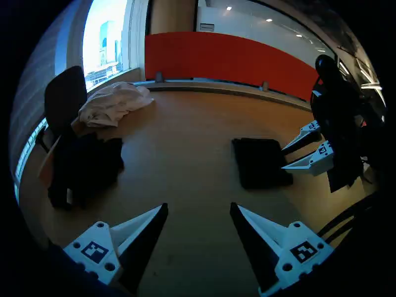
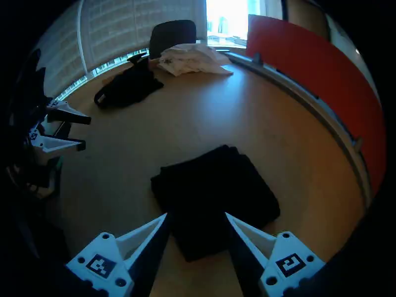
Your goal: Fold towel
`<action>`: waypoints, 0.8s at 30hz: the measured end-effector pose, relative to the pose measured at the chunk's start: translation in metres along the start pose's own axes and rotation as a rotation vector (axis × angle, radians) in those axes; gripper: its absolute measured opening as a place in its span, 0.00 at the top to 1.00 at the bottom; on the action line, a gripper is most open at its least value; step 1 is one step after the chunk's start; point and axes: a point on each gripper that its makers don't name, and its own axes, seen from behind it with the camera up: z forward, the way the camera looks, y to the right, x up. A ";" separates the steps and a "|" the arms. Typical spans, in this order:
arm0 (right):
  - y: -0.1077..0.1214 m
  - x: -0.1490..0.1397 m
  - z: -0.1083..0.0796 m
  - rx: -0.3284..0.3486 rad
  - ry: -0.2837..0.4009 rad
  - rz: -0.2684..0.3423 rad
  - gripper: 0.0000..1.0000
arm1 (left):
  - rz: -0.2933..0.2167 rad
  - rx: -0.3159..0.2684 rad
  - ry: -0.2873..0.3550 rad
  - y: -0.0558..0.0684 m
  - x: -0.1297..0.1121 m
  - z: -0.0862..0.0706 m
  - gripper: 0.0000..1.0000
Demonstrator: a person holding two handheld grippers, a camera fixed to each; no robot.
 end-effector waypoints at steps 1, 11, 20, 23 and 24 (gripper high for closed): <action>0.001 -0.003 -0.001 -0.004 -0.001 0.006 0.29 | 0.000 -0.001 0.000 0.000 0.000 0.000 0.07; 0.001 -0.025 -0.009 -0.034 -0.015 0.046 0.30 | 0.005 -0.006 0.002 0.002 0.000 0.000 0.07; -0.005 -0.052 -0.010 -0.048 -0.045 0.094 0.30 | 0.006 -0.009 0.002 0.003 0.000 0.000 0.07; -0.006 -0.056 -0.010 -0.051 -0.049 0.105 0.30 | 0.007 -0.009 0.001 0.003 0.000 0.000 0.07; -0.006 -0.057 -0.010 -0.053 -0.050 0.108 0.30 | 0.007 -0.009 0.000 0.003 0.000 0.000 0.07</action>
